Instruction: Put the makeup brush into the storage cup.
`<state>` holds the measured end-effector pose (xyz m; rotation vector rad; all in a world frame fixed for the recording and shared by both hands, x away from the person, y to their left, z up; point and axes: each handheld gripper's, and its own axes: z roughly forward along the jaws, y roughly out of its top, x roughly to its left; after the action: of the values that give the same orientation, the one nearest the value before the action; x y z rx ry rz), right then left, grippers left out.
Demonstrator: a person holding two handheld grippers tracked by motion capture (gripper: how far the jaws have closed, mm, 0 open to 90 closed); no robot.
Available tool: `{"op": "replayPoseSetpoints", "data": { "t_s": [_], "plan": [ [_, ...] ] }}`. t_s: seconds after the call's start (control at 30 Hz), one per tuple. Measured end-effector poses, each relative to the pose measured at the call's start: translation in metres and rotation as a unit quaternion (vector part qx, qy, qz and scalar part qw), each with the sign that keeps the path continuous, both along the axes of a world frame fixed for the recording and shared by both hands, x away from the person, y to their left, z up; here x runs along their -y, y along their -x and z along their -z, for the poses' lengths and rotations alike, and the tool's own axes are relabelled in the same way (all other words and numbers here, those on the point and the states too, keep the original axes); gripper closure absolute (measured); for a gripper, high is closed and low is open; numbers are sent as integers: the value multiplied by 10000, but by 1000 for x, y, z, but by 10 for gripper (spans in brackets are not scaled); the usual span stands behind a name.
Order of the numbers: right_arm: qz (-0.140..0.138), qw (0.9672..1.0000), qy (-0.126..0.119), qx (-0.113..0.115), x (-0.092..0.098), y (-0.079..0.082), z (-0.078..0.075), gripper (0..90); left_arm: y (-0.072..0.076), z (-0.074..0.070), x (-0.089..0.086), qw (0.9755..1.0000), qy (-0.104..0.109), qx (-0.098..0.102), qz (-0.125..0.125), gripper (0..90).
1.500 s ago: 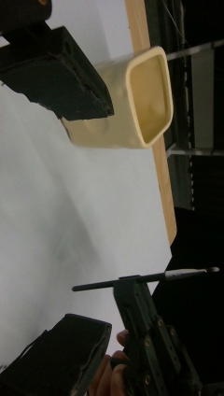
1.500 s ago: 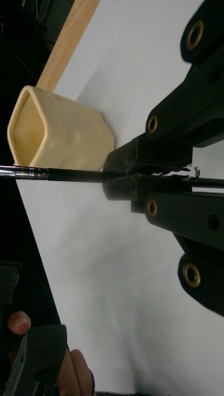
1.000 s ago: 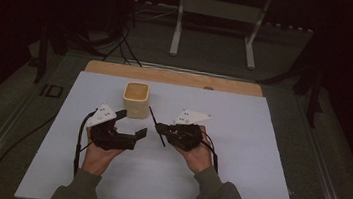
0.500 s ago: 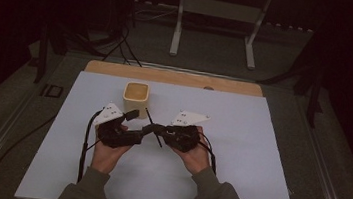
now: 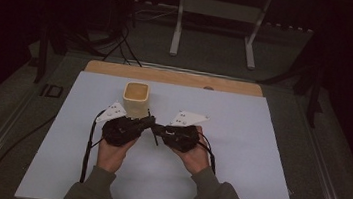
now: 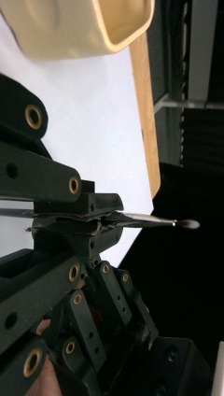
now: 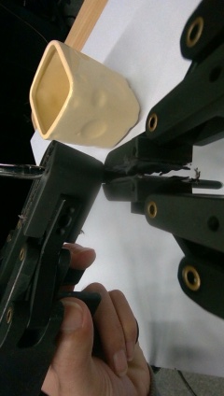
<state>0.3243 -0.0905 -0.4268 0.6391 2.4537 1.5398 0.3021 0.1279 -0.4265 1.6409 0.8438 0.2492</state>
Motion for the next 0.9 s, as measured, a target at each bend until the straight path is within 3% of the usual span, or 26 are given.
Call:
{"op": "replayPoseSetpoints", "data": {
  "t_s": [0.03,0.1,0.13,0.17,0.23,0.4,0.9],
  "plan": [
    [0,10000,0,0,0,0,0,703,0,0,0,10000,0,0,0,860],
    [91,9999,9,-77,-1,-2,2,462,0,-2,0,10000,-23,32,-39,861],
    [91,9999,9,-77,-1,-2,2,462,0,-2,0,10000,-23,32,-39,861],
    [274,9995,130,0,-4,0,4,242,0,-3,-1,9999,-90,61,-102,861],
    [375,9991,218,24,-5,0,5,169,0,-3,-3,9998,-128,71,-147,861],
    [406,9988,268,-36,-5,0,6,132,-1,-5,-6,9995,-139,117,-254,861],
    [442,9980,416,-160,6,-2,4,134,-4,-15,-13,9980,-308,283,-480,860]
  ]
}}
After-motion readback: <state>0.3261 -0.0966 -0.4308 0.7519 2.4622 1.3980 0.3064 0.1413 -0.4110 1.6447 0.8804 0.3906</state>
